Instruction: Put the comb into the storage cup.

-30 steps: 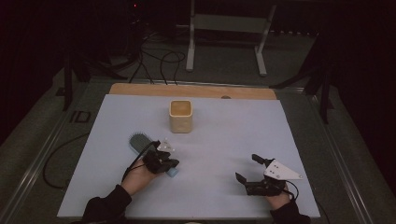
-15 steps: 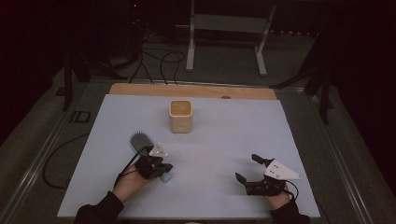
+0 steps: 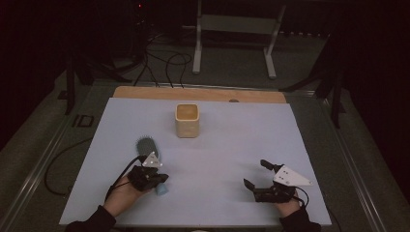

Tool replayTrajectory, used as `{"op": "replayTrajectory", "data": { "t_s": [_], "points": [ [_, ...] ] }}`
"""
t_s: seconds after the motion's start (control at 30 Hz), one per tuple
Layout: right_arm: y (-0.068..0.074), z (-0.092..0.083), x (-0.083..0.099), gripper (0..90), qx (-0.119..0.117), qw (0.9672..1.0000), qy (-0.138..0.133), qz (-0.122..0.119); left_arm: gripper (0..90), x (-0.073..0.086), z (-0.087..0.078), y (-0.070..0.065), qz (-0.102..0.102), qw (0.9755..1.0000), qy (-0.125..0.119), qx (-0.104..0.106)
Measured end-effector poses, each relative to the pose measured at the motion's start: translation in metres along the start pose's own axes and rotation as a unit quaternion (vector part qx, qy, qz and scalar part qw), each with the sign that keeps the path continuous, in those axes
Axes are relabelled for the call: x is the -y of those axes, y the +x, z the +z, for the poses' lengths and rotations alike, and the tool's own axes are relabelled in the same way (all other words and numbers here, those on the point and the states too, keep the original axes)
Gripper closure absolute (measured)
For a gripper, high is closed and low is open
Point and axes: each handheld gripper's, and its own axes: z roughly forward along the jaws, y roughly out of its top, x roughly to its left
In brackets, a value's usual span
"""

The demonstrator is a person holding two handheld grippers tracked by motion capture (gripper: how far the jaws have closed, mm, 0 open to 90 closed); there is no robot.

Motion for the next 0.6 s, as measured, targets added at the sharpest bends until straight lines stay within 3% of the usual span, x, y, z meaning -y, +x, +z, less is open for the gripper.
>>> {"op": "replayTrajectory", "data": {
  "t_s": [0.4,0.6],
  "points": [
    [0.000,0.001,0.000,8.3,-0.001,1.0000,0.001,-0.001,90.0,0.020,-0.020,0.004,-0.017,0.9996,0.006,-0.019],
    [-0.001,0.001,0.000,8.3,-0.001,1.0000,0.000,0.002,90.0,0.027,-0.028,0.006,-0.025,0.9988,0.017,-0.039]
  ]
}}
